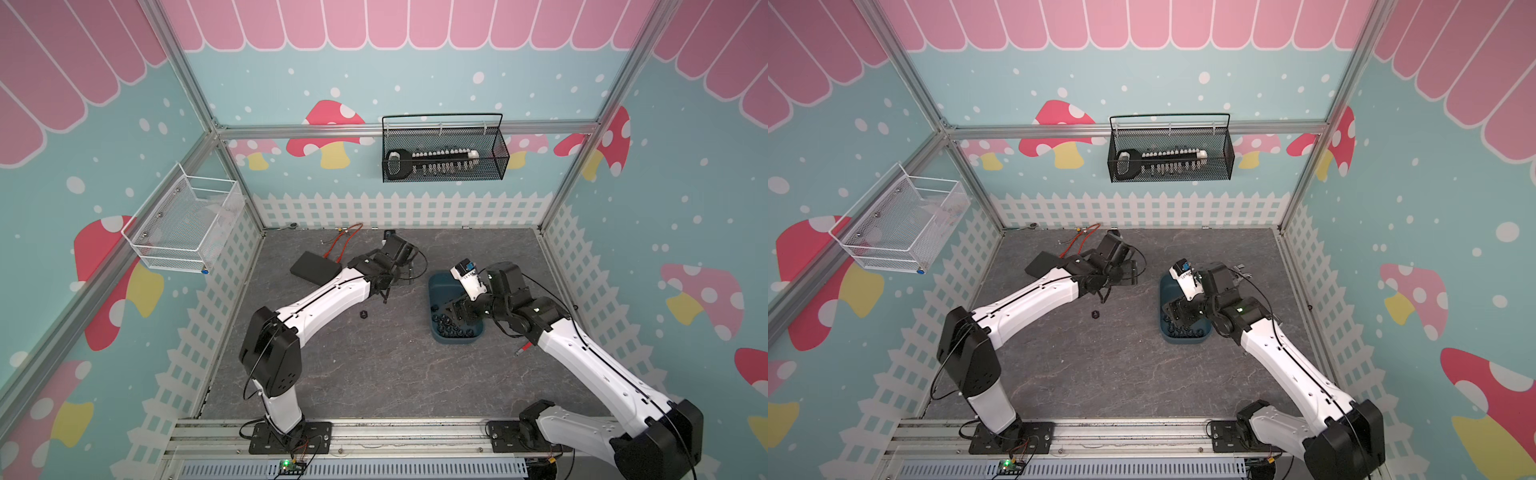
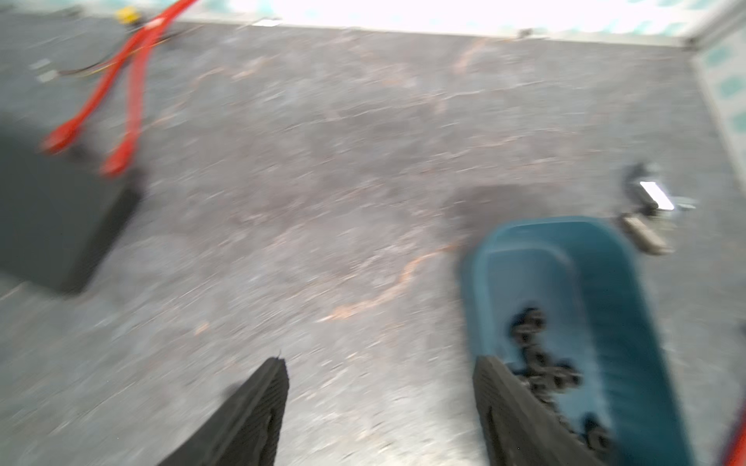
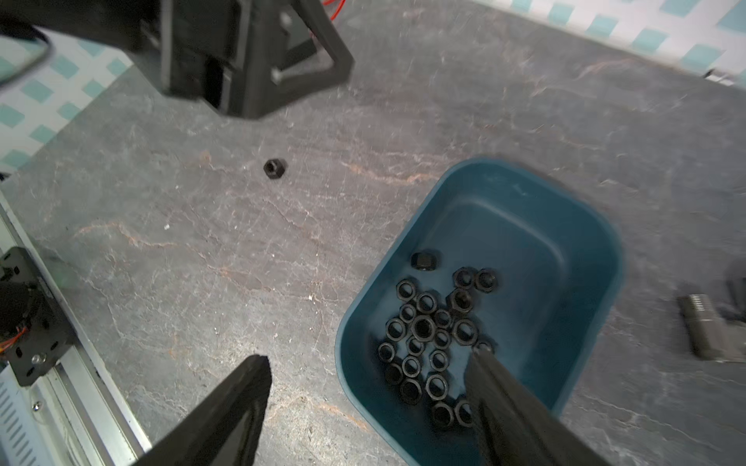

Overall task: Put the nuts on the desktop into the storage box
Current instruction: Pick up the nut from the center of the board.

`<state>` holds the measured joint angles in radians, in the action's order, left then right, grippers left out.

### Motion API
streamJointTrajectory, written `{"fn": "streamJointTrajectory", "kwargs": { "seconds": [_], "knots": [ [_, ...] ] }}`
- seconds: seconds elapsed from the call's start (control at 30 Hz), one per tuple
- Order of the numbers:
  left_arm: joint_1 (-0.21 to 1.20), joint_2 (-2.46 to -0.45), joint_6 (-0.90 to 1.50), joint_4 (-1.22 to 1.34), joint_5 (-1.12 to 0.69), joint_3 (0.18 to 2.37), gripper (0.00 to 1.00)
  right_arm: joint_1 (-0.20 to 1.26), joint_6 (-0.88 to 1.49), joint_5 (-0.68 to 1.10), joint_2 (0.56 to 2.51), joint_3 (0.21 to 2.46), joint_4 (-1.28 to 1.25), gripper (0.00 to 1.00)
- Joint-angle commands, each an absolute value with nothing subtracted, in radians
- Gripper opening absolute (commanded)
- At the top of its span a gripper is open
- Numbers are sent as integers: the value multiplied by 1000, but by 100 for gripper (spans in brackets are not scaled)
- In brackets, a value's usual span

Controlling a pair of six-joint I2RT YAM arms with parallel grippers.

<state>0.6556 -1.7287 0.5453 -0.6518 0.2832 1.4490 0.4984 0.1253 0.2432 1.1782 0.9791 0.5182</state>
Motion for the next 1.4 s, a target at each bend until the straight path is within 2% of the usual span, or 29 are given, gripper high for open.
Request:
{"fn": "streamJointTrajectory", "kwargs": {
  "seconds": [0.0,0.17,0.3,0.5,0.77,1.1,1.2,1.37],
  "knots": [
    [660,-1697,619,-727,323,1288,76,564,143,255,1244,994,473,81],
    [565,-1550,696,-688,385,1141,76,701,135,222,1458,1098,439,82],
    [434,-1387,728,-619,409,1056,78,801,121,170,1664,1217,423,81],
    [272,-1189,720,-511,412,969,81,865,121,122,1932,1426,395,80],
    [226,-1184,692,-476,347,934,83,882,121,71,2190,1652,390,71],
    [214,-1272,600,-529,164,939,80,884,127,81,2273,1724,407,61],
    [213,-1260,567,-555,122,919,77,883,126,83,2278,1721,410,55],
    [213,-1196,539,-587,81,897,77,884,128,82,2293,1719,414,44]
  ]
}}
